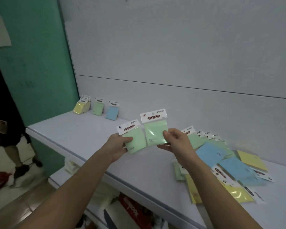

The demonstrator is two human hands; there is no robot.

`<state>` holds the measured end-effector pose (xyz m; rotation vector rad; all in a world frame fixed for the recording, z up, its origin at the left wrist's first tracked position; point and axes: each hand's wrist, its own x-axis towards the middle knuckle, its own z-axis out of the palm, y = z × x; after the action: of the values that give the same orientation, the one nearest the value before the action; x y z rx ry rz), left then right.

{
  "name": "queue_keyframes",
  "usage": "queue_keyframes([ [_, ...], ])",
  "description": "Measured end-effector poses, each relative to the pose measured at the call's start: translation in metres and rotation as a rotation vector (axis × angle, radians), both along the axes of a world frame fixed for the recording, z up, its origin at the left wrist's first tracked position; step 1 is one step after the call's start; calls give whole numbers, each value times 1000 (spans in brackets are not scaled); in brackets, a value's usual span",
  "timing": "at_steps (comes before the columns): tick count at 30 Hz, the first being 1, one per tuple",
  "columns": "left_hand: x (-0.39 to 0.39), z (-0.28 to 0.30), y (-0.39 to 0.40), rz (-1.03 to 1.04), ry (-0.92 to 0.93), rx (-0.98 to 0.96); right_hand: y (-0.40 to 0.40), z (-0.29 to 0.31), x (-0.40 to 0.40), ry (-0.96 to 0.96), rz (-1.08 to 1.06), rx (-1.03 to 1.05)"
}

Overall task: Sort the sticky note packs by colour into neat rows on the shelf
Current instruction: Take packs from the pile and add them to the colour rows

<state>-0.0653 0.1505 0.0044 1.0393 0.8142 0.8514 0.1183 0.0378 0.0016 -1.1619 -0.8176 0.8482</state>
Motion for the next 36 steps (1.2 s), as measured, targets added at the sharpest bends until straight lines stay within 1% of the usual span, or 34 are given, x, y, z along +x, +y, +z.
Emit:
queue_keyframes([
  [2,-12,5,6,9,-9,39,4,4,-12,-20,-15,-11],
  [7,-53,8,32,-1,-49,98,21,7,-42,-112,-131,-43],
  [12,-109,7,73,-38,70,151,48,7,-88,-110,-233,-80],
  [19,-190,10,134,-81,59,96,99,13,-164,-85,-340,-75],
  [23,-223,10,172,-111,61,87,133,12,-197,-85,-349,-81],
  [29,-233,3,239,-140,2,65,187,7,-210,-85,-353,-80],
  [36,-225,-14,321,-156,116,144,271,-6,-201,2,-408,-102],
])
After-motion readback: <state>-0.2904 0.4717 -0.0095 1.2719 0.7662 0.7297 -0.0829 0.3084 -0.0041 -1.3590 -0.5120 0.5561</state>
